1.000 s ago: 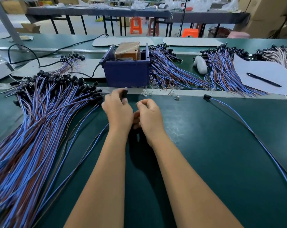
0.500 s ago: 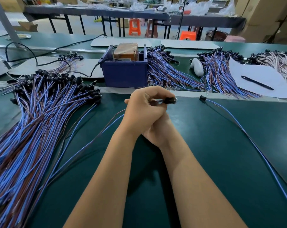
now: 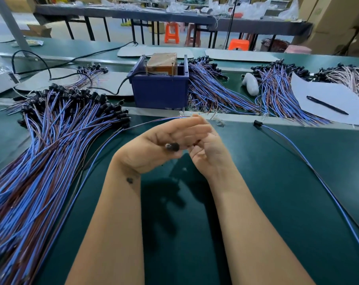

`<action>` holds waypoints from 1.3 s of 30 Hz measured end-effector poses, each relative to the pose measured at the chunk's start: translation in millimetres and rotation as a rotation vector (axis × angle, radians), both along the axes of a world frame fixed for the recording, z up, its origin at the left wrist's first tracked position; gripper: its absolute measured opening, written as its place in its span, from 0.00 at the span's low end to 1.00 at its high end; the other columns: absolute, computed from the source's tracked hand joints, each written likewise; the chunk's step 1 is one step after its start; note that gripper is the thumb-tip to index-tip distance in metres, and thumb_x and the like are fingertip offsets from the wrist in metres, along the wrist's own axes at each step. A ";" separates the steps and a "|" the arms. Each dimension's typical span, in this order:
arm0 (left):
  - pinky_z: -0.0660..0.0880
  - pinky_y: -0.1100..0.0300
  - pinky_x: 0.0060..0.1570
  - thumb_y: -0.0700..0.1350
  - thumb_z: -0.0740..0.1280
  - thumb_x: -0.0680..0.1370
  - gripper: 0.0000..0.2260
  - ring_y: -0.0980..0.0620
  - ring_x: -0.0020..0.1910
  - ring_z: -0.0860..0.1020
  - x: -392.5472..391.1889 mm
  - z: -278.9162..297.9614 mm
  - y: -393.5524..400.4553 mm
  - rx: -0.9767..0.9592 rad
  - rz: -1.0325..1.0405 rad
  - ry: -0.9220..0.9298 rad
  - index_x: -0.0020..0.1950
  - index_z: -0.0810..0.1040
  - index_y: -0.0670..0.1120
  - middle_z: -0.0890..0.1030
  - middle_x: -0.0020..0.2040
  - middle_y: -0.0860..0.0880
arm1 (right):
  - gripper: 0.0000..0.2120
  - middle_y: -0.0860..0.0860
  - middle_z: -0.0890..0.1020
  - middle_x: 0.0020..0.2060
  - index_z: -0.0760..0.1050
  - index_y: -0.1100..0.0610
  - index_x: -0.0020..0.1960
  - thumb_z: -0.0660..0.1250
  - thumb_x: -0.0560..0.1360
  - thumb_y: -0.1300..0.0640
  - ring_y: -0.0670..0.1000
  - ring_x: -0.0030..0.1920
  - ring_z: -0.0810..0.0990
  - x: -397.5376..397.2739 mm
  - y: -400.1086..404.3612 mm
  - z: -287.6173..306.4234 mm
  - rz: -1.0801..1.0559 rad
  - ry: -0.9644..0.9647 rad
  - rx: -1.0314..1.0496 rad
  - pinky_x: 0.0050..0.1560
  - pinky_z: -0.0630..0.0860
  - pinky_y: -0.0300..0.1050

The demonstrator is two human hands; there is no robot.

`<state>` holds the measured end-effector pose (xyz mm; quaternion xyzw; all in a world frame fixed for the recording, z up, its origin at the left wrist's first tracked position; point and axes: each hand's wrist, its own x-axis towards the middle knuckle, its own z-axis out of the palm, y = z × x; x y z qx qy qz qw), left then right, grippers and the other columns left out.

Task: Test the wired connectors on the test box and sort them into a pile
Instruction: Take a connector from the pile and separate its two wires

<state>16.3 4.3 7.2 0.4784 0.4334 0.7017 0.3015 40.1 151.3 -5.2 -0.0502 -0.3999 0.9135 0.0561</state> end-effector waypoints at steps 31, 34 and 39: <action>0.78 0.62 0.30 0.44 0.60 0.83 0.11 0.52 0.39 0.82 -6.1 -4.5 25.4 -0.213 0.882 -0.431 0.49 0.82 0.46 0.86 0.43 0.52 | 0.09 0.55 0.82 0.44 0.79 0.57 0.55 0.63 0.79 0.66 0.48 0.39 0.78 12.7 10.3 3.5 0.541 0.103 0.639 0.44 0.76 0.38; 0.75 0.54 0.29 0.41 0.60 0.83 0.11 0.43 0.32 0.71 -6.2 -5.6 26.4 -0.264 0.784 -0.374 0.51 0.82 0.40 0.80 0.44 0.39 | 0.06 0.54 0.80 0.36 0.77 0.58 0.48 0.62 0.80 0.62 0.45 0.29 0.71 7.7 3.3 2.9 0.353 0.035 0.559 0.29 0.67 0.33; 0.76 0.52 0.40 0.39 0.58 0.83 0.14 0.44 0.37 0.75 -6.0 -7.3 30.5 -0.305 0.779 -0.263 0.53 0.82 0.37 0.81 0.45 0.38 | 0.10 0.53 0.77 0.32 0.78 0.56 0.45 0.61 0.82 0.56 0.45 0.26 0.65 3.9 -2.0 3.3 0.154 -0.083 0.490 0.26 0.59 0.33</action>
